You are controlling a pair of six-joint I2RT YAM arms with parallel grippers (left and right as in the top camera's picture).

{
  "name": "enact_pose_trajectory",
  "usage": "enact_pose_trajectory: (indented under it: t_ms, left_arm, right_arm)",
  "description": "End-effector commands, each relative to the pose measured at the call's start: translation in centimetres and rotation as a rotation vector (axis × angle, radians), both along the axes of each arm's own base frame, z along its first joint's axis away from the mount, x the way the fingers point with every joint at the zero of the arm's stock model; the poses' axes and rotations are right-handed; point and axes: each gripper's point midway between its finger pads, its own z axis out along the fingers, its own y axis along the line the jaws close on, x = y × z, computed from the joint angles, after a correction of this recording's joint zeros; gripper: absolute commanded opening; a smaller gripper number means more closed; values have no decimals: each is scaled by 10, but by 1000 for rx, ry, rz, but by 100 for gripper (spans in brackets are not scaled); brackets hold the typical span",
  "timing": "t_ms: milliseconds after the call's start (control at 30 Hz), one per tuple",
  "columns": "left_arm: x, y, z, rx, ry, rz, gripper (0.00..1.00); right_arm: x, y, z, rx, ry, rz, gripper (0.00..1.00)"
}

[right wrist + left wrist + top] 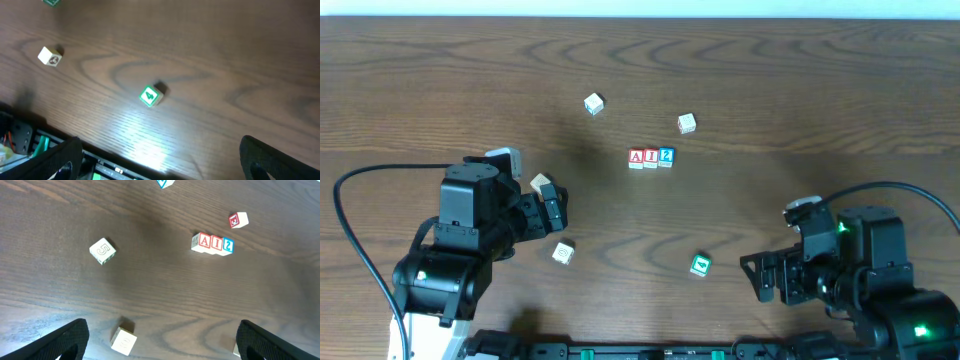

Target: Spell out Ai2

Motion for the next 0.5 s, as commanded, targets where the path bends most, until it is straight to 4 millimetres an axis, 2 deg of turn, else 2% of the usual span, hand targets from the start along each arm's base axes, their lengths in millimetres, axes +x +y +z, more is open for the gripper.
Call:
enact_pose_trajectory:
  t_ms: [0,267,467]
  left_arm:
    - [0,0,0,-11,8,9,95]
    - [-1,0,1,-11,4,9,95]
    - [-14,31,10,180,-85,11,95]
  right_arm:
    - [0,-2,-2,1,11,-21,99]
    - [0,-2,-2,1,11,-21,99]
    - [0,-2,-2,1,11,-21,99]
